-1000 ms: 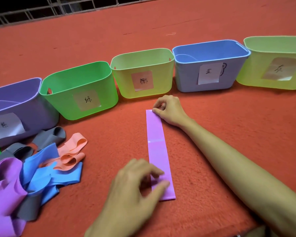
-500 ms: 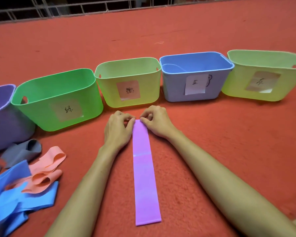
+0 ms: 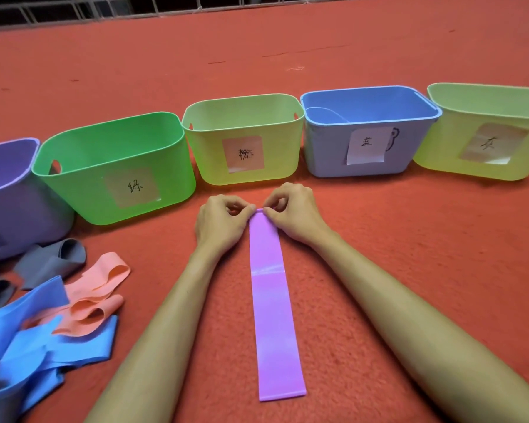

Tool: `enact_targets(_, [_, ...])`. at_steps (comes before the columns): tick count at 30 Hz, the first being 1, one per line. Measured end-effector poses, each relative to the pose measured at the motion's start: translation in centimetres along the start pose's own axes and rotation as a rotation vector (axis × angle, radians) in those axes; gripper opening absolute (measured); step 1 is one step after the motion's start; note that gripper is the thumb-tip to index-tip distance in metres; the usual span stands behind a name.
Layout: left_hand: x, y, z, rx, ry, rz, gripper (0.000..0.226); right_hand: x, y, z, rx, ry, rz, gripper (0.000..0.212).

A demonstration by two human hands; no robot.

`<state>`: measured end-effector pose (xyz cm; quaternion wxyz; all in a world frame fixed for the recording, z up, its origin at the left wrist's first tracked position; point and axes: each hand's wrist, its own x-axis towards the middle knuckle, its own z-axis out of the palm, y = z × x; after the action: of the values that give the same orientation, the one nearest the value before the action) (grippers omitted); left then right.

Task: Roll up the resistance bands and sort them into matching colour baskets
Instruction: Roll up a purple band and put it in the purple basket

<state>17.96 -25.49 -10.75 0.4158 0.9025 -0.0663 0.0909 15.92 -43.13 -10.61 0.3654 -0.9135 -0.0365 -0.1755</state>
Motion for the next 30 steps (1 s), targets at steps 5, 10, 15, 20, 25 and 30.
enact_targets(5, [0.0,0.1,-0.1,0.004,-0.031,-0.015,0.011,-0.1,-0.1,-0.3,0.07,-0.017,0.045,0.008])
enact_targets(10, [0.1,0.0,0.0,-0.003,-0.044,-0.02,0.009,-0.1,-0.6,-1.3,0.135,-0.076,0.103,0.014])
enact_targets(15, [0.2,0.1,-0.2,-0.008,-0.05,-0.027,0.008,0.0,-0.7,-0.8,0.113,-0.028,0.117,0.008])
enact_targets(20, [0.3,-0.1,-0.2,-0.035,-0.07,-0.034,0.006,0.2,-0.6,-0.7,0.09,-0.085,0.141,0.005])
enact_targets(25, [0.2,0.1,0.0,-0.047,-0.024,-0.025,0.012,0.4,-0.7,-0.6,0.078,-0.105,0.159,0.008])
enact_targets(30, [0.1,0.0,0.0,0.001,-0.045,-0.004,0.008,0.5,-0.6,-0.8,0.093,-0.13,0.154,0.005])
